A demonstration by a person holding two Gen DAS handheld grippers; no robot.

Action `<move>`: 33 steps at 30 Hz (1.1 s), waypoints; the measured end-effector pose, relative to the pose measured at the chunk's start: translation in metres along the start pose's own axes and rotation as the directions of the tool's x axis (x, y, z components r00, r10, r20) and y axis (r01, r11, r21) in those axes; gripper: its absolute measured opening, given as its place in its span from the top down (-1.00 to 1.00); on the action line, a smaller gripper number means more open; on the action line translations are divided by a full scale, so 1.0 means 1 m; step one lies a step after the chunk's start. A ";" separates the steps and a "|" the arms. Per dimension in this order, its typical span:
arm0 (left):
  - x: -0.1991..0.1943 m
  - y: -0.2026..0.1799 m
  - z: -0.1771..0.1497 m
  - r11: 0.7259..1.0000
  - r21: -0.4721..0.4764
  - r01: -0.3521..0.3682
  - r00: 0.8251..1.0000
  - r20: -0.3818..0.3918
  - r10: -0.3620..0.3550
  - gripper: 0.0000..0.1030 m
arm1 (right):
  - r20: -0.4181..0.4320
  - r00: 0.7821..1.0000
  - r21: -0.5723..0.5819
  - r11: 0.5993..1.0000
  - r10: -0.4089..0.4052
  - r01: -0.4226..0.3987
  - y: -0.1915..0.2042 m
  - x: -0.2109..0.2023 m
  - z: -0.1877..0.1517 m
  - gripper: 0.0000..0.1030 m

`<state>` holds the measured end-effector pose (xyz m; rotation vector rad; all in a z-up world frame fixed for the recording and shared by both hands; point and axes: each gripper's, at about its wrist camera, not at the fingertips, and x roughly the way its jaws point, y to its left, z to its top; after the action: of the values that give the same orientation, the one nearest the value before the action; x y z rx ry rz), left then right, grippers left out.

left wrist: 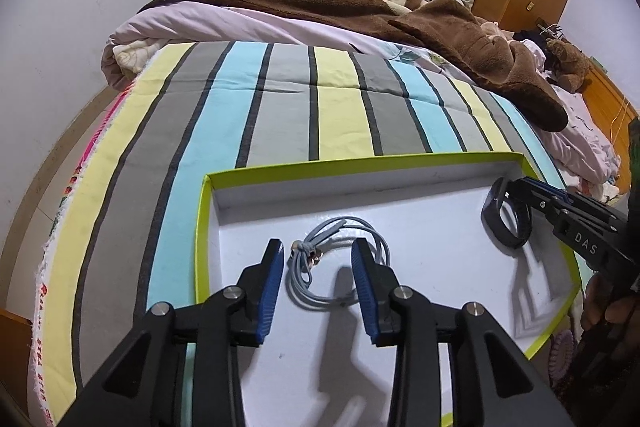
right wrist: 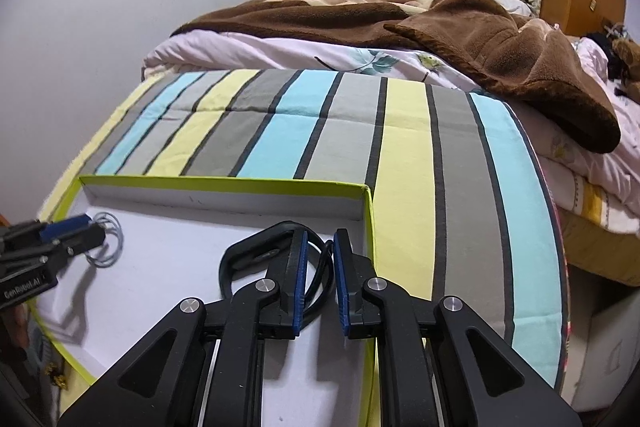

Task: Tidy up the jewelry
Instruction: 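Carry both items into the yellow-green box and open both tools to release them, then withdraw both open tools from the box back toward the remaining jewelry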

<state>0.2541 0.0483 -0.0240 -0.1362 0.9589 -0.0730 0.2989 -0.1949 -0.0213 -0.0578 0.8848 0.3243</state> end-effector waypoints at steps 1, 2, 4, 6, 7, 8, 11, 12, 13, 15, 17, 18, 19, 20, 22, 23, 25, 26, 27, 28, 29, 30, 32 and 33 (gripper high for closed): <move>-0.002 0.000 -0.001 1.000 0.002 -0.003 1.000 0.002 0.003 0.28 | 0.004 1.000 -0.002 1.000 0.003 -0.003 0.000 -0.002 0.000 0.67; -0.005 0.000 -0.001 1.000 0.001 0.000 1.000 0.004 0.000 0.26 | 0.012 1.000 -0.005 1.000 0.001 -0.001 0.001 -0.005 0.000 0.64; -0.012 -0.001 -0.003 1.000 -0.004 0.008 1.000 0.012 -0.008 0.23 | 0.027 1.000 -0.006 1.000 0.006 -0.005 0.001 -0.012 -0.001 0.59; -0.024 -0.004 -0.006 1.000 0.001 0.014 0.999 0.034 -0.014 0.16 | 0.038 0.999 0.006 1.000 0.021 -0.021 -0.002 -0.021 -0.003 0.51; -0.030 -0.005 -0.008 1.000 0.006 0.013 0.999 0.047 -0.013 0.14 | 0.043 0.999 0.011 1.000 0.028 -0.028 -0.003 -0.026 -0.004 0.47; -0.038 -0.006 -0.010 1.000 0.010 0.013 0.998 0.061 -0.014 0.11 | 0.050 0.998 0.015 0.999 0.036 -0.037 -0.004 -0.031 -0.005 0.36; -0.056 -0.007 -0.016 0.999 0.008 0.036 0.996 0.087 -0.037 0.05 | 0.075 0.996 0.019 0.999 0.046 -0.048 -0.008 -0.050 -0.010 0.28; -0.061 -0.007 -0.019 0.999 0.008 0.034 0.995 0.097 -0.034 0.03 | 0.084 0.995 0.023 0.998 0.047 -0.050 -0.009 -0.057 -0.013 0.28; -0.067 -0.007 -0.022 1.000 0.013 0.027 0.993 0.111 -0.029 0.03 | 0.095 0.994 0.029 0.998 0.053 -0.056 -0.011 -0.065 -0.017 0.28; -0.080 -0.007 -0.031 1.000 0.028 0.012 0.988 0.151 -0.016 0.02 | 0.113 0.992 0.040 0.997 0.060 -0.065 -0.016 -0.081 -0.026 0.28; -0.090 -0.006 -0.040 1.000 0.028 0.006 0.985 0.175 -0.011 0.02 | 0.122 0.991 0.047 0.997 0.056 -0.062 -0.019 -0.093 -0.034 0.28; -0.094 -0.004 -0.045 1.000 0.020 0.011 0.984 0.178 -0.014 0.02 | 0.122 0.991 0.049 0.997 0.055 -0.061 -0.020 -0.097 -0.038 0.28; -0.098 -0.002 -0.049 1.000 0.012 0.018 0.983 0.183 -0.020 0.02 | 0.120 0.991 0.052 0.997 0.054 -0.060 -0.022 -0.102 -0.044 0.28; -0.102 0.000 -0.054 1.000 0.003 0.031 0.981 0.194 -0.031 0.01 | 0.122 0.991 0.055 0.997 0.053 -0.060 -0.023 -0.107 -0.049 0.28; -0.109 0.004 -0.062 0.998 -0.020 0.059 0.976 0.209 -0.054 -0.03 | 0.127 0.991 0.064 0.996 0.051 -0.060 -0.027 -0.118 -0.062 0.28; -0.112 0.007 -0.067 0.997 -0.032 0.068 0.976 0.210 -0.060 -0.07 | 0.123 0.991 0.069 0.996 0.049 -0.058 -0.028 -0.121 -0.069 0.28; -0.116 0.009 -0.075 0.997 -0.043 0.071 0.976 0.211 -0.061 -0.09 | 0.117 0.992 0.076 0.996 0.046 -0.055 -0.029 -0.127 -0.080 0.28; -0.119 0.010 -0.079 0.996 -0.043 0.074 0.975 0.215 -0.063 -0.09 | 0.114 0.992 0.077 0.996 0.046 -0.055 -0.029 -0.129 -0.085 0.28; -0.122 0.011 -0.083 0.996 -0.047 0.073 0.973 0.220 -0.061 -0.10 | 0.115 0.992 0.074 0.996 0.048 -0.056 -0.029 -0.132 -0.091 0.28; -0.124 0.012 -0.088 0.996 -0.050 0.073 0.972 0.228 -0.060 -0.11 | 0.117 0.992 0.070 0.996 0.048 -0.057 -0.030 -0.136 -0.097 0.28; -0.126 0.013 -0.093 0.996 -0.052 0.070 0.973 0.222 -0.057 -0.16 | 0.120 0.992 0.068 0.996 0.049 -0.057 -0.030 -0.140 -0.104 0.28; -0.127 0.013 -0.098 0.996 -0.054 0.071 0.975 0.213 -0.058 -0.20 | 0.120 0.991 0.068 0.996 0.051 -0.059 -0.029 -0.144 -0.110 0.28; -0.130 0.015 -0.108 0.992 -0.066 0.106 0.974 0.209 -0.090 -0.20 | 0.120 0.991 0.072 0.995 0.064 -0.073 -0.030 -0.149 -0.121 0.28; -0.131 0.016 -0.113 0.990 -0.071 0.125 0.973 0.203 -0.108 -0.20 | 0.116 0.991 0.074 0.994 0.070 -0.079 -0.029 -0.151 -0.127 0.28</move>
<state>0.0870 0.0708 0.0157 -0.2724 0.7535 -0.1251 0.1235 -0.2843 0.0110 0.0657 0.7870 0.3586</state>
